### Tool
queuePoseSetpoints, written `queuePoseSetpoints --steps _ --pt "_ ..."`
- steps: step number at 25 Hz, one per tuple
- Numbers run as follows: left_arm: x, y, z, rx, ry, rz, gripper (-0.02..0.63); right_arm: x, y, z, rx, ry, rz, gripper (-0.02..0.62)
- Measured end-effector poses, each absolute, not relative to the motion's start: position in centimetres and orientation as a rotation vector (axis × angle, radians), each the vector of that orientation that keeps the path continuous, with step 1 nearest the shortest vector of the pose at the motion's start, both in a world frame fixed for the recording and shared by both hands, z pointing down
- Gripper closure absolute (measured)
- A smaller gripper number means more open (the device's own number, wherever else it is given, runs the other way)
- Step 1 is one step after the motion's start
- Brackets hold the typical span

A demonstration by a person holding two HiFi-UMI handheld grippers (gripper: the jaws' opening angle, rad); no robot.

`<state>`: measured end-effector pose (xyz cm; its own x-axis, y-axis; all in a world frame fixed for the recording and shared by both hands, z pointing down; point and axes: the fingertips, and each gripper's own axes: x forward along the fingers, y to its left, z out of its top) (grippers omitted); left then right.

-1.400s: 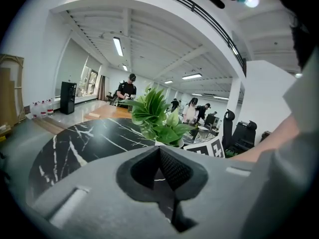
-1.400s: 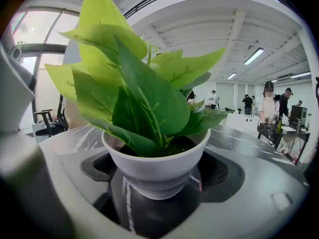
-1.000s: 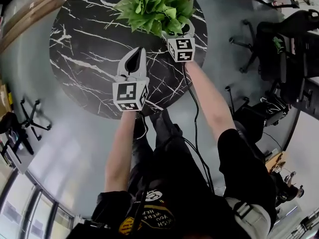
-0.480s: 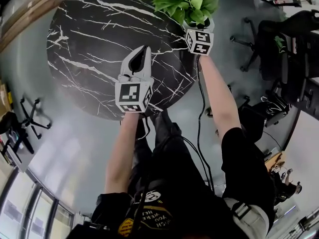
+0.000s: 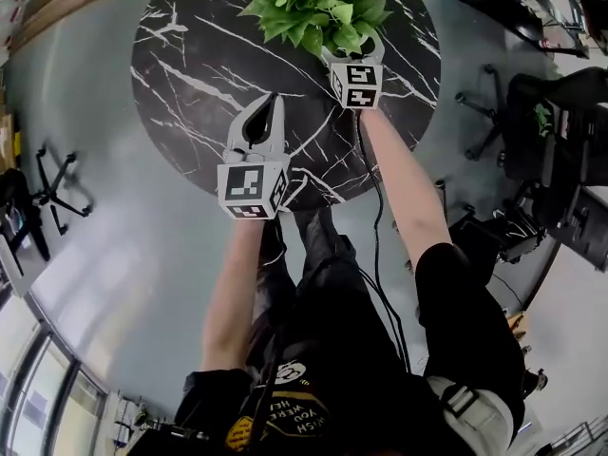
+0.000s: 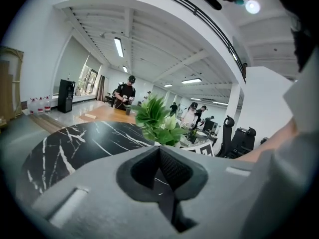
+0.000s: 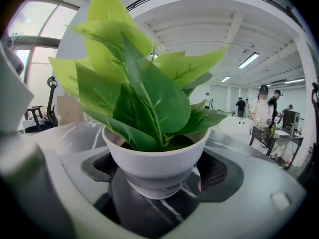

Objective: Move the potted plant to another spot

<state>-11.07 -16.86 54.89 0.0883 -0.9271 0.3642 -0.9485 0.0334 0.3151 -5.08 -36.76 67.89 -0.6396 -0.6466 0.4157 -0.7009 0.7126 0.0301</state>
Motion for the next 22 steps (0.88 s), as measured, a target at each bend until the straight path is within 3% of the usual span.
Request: queuePoseSetpoints --steps 13,17,22 --pt "-28.6 0.5 53.1 1.679 -2.051 0.051 0.603 -33.5 -16.0 68.1 0.618 -2.657 0.159 0.098" --pt "-30.8 4.3 53.3 1.640 -2.066 0.034 0.604 -37.2 -12.3 68.2 0.572 -2.666 0.140 0.100" --pt "-31.5 6.9 53.6 1.624 -2.051 0.012 0.603 -36.9 -10.9 69.1 0.529 -2.621 0.193 0.076"
